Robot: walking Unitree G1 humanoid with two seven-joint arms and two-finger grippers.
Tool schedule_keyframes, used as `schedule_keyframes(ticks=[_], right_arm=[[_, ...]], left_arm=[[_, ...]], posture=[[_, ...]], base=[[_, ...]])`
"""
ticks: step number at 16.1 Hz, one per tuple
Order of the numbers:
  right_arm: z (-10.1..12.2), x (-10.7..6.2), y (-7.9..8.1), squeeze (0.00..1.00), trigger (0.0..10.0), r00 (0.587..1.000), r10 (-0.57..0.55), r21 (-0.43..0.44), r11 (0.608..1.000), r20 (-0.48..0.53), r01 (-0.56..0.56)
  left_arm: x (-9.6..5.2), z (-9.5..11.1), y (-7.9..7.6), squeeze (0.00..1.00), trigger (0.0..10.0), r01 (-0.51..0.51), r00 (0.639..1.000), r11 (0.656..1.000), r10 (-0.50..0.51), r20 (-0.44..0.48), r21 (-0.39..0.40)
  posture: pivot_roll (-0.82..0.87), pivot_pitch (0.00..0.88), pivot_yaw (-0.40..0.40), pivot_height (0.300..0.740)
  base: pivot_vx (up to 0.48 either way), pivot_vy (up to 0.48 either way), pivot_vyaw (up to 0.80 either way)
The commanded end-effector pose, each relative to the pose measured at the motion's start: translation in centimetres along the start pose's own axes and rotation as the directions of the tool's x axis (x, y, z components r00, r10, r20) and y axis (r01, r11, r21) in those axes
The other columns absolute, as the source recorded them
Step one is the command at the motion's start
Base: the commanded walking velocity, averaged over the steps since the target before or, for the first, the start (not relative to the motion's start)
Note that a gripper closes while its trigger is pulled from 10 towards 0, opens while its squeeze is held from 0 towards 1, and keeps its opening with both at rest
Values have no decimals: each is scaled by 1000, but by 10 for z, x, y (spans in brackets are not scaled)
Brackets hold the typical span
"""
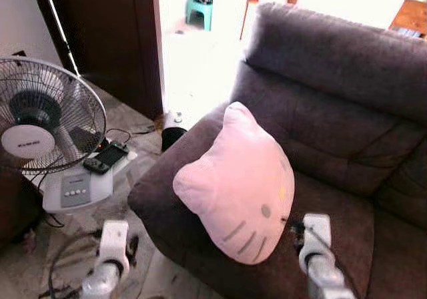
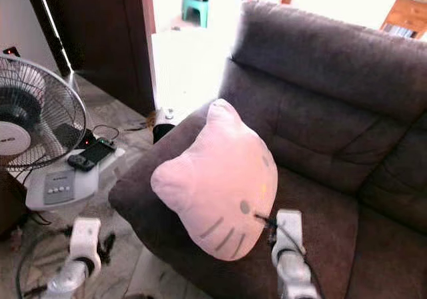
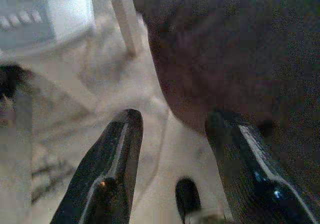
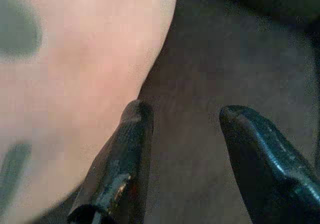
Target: Move the pillow to the sofa from floor
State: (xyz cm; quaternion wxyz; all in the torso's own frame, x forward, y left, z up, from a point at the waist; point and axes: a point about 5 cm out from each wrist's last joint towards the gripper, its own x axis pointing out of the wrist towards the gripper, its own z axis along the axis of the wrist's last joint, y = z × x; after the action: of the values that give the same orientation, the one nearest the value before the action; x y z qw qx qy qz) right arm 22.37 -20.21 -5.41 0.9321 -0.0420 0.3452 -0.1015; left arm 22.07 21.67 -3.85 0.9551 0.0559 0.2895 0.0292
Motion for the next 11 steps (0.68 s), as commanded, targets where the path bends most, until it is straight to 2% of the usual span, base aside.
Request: schedule_keyframes(ticks=[1, 3, 4, 8, 11], right_arm=[[-11, -2, 3, 0, 10000, 998, 48, -3, 999, -48, -49], [-31, -8, 4, 0, 10000, 989, 67, -70, 995, -129, -76], [-36, -9, 2, 0, 10000, 987, 49, -66, 996, -154, -60], [-39, -11, 5, 0, 10000, 985, 49, -44, 997, -168, -57], [-49, -15, 11, 0, 10000, 974, 89, -97, 989, -208, -111]], left_arm=[[2, -6, -3, 0, 10000, -1, 999, 1000, 1, -42, 9], [1, -19, -4, 0, 10000, -7, 994, 1000, 8, -109, 15], [1, -21, -6, 0, 10000, -3, 993, 1000, 5, -119, 12], [-1, -31, -8, 0, 10000, -4, 986, 1000, 5, -167, 9], [-3, -36, -15, 0, 10000, 21, 984, 999, -16, -177, 28]], posture=[[96, 0, -89, 740], [100, 0, -93, 740], [102, 0, -94, 740], [87, 8, -87, 740], [92, 32, -92, 740]], base=[[0, 0, 0], [0, 0, 0], [0, 0, 0], [0, 0, 0], [0, 0, 0]])
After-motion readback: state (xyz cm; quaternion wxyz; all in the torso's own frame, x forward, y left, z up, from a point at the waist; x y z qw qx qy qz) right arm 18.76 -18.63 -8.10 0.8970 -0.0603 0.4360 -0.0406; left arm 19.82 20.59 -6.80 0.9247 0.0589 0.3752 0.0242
